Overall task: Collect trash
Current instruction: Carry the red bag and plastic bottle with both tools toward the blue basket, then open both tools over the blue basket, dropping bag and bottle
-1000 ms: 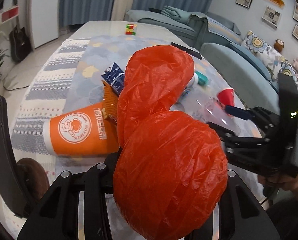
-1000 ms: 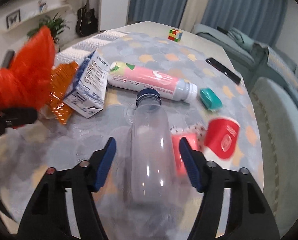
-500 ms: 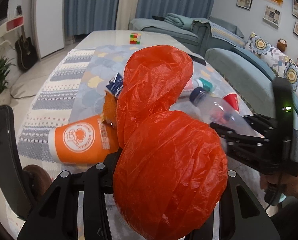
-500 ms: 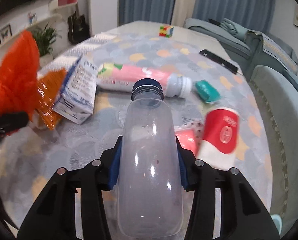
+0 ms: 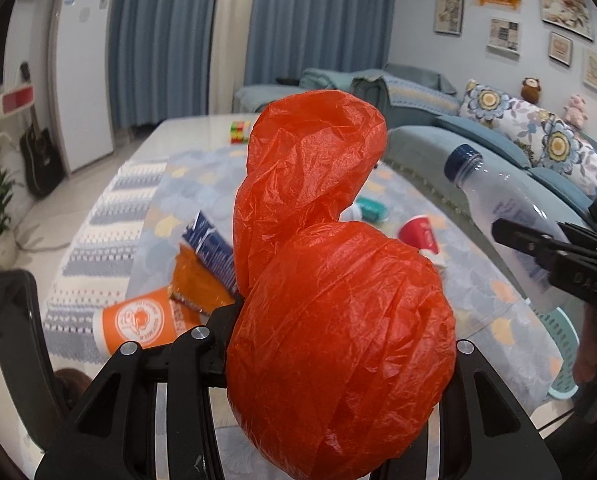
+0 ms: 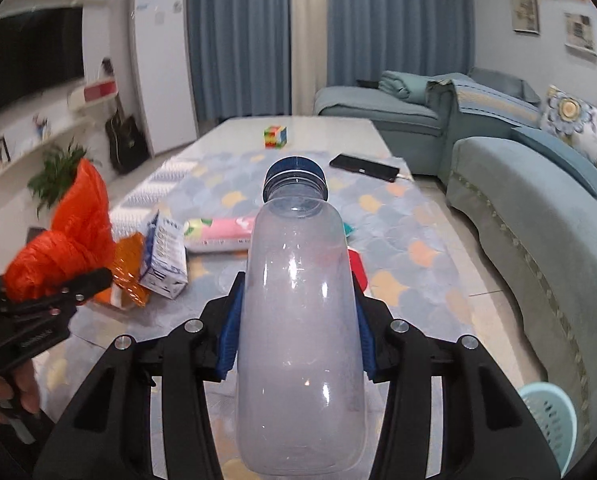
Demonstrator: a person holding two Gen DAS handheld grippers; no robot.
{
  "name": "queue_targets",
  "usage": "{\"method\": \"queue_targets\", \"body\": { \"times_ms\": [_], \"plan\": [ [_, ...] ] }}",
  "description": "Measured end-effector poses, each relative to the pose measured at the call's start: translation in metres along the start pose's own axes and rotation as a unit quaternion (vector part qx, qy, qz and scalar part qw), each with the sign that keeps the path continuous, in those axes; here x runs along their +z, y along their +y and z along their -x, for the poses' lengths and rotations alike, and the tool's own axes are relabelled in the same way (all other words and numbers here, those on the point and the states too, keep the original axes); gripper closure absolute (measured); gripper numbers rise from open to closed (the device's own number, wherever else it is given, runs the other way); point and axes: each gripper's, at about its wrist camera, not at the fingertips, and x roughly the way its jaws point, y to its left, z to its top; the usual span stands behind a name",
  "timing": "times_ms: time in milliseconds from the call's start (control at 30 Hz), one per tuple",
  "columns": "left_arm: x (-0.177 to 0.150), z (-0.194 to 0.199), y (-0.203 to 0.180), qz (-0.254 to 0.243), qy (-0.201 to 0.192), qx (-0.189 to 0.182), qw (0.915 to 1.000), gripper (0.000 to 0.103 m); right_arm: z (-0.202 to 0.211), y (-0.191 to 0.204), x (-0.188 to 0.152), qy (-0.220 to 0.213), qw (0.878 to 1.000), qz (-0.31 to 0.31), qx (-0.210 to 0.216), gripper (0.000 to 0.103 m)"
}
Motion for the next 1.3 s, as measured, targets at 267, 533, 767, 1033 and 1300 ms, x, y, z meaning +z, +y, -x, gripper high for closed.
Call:
{"method": "queue_targets", "body": {
  "times_ms": [267,533,767,1033,1300],
  "plan": [
    [-0.001,0.008,-0.018,-0.019,-0.019,-0.028,0.9993,0.062,0.056,-0.013,-0.021,-0.046,0.998,-0.022,-0.021,0.059],
    [-0.007,0.011,-0.044,-0.055,-0.030,-0.055,0.9965,0.062,0.098,-0.051,-0.039,-0.072,0.993,-0.070,-0.057,0.059],
    [-0.015,0.013,-0.066,-0.081,-0.032,-0.071,0.9937,0.062,0.125,-0.091,-0.051,-0.090,0.986,-0.099,-0.095,0.059],
    [-0.024,0.014,-0.100,-0.106,-0.022,-0.110,0.9880,0.062,0.157,-0.151,-0.072,-0.103,0.973,-0.145,-0.148,0.059],
    [-0.020,0.005,-0.170,-0.114,0.001,-0.206,0.9718,0.061,0.185,-0.225,-0.113,-0.092,0.953,-0.207,-0.201,0.059]
  ]
}}
